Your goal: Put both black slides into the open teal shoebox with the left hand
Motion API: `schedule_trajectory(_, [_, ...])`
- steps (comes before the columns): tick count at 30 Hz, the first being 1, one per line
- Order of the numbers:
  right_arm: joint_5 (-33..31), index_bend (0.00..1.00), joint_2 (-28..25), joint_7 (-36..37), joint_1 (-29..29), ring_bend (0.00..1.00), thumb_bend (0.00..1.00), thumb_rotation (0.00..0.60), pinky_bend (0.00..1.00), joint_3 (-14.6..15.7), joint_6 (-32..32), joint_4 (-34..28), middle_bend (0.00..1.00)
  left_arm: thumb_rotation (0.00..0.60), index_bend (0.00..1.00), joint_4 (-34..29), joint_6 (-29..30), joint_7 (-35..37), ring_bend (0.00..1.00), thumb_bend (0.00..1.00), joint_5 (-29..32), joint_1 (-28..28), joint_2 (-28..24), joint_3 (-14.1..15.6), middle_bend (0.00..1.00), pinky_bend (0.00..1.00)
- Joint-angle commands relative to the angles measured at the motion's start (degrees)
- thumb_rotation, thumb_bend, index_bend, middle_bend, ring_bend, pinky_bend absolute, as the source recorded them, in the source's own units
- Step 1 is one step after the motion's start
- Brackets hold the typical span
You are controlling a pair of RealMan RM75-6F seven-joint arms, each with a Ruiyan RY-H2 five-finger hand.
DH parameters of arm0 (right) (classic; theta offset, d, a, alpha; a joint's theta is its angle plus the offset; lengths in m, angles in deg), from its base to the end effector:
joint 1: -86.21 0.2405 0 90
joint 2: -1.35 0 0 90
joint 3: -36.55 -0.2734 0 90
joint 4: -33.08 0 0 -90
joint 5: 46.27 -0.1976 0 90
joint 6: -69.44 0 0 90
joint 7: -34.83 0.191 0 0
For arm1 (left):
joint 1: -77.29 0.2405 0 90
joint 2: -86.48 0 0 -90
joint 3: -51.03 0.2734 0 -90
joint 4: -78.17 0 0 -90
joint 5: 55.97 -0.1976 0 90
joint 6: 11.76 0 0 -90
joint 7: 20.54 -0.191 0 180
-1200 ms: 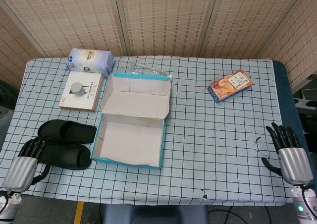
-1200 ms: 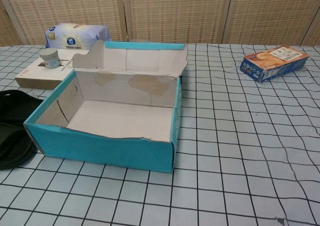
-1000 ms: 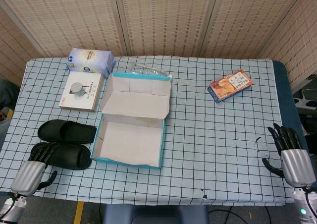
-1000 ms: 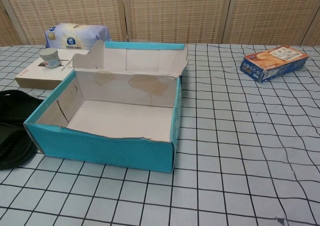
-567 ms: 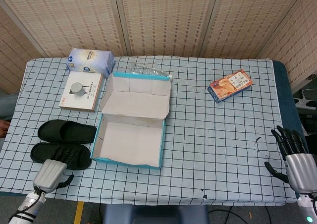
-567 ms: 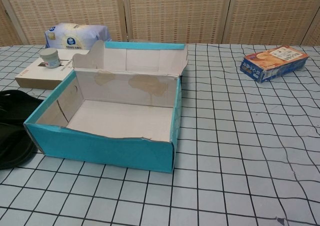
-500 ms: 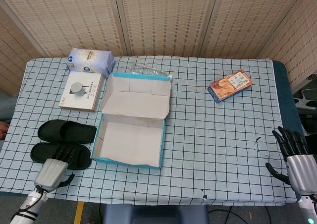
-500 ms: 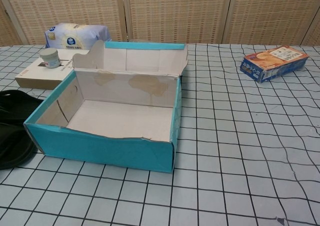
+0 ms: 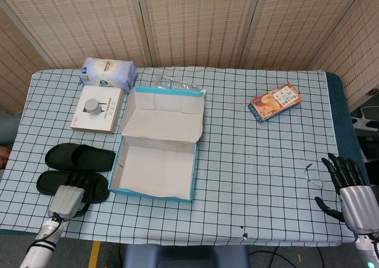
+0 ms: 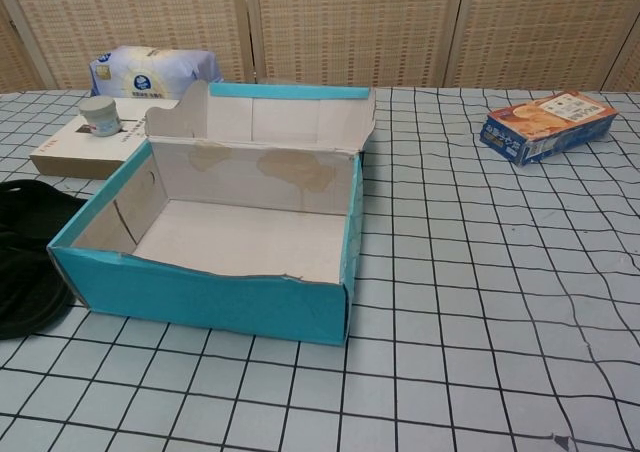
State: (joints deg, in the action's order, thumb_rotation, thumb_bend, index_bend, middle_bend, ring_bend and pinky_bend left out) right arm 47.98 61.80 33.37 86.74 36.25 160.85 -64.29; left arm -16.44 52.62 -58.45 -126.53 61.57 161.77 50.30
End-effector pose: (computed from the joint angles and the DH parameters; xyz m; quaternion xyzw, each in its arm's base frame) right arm -0.2953 -0.1941 0.1922 0.6087 -0.3604 0.4132 0.5735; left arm -0.3107 0.2599 0.0462 -0.7490 -0.3468 -0.1677 0.5391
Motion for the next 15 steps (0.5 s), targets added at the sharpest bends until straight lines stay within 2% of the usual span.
schedule_trajectory(1, [0.08,0.00,-0.20,0.45,0.03,0.00,0.16,0.591,0.00,0.09,-0.14,-0.13,0.00,0.485,0.00,1.00,-0.42,-0.79,0.00,0.36,1.52,-0.68,0.98,-0.30,0.00,0.10])
schedule_trajectory(7, [0.33,0.00,-0.41,0.91,0.31,0.00,0.16,0.591,0.00,0.46,-1.17,-0.23,0.00,0.529,0.00,3.36,-0.37,-1.93,0.00,0.36,2.95,-1.70,2.57,-0.37,0.00,0.13])
schedule_trajectory(10, [0.46,0.00,-0.56,1.10,0.31,0.00,0.16,0.591,0.00,0.51,-1.19,-0.34,0.00,0.535,0.06,4.11,-0.56,-1.72,0.01,0.36,3.27,-2.05,2.90,-0.16,0.01,0.17])
schedule_trajectory(15, [0.24,0.00,-0.53,1.01,0.24,0.00,0.16,0.592,0.00,0.40,-1.19,-0.41,0.00,0.570,0.21,4.85,-1.20,-2.02,0.20,0.37,4.75,-2.64,3.13,0.11,0.24,0.35])
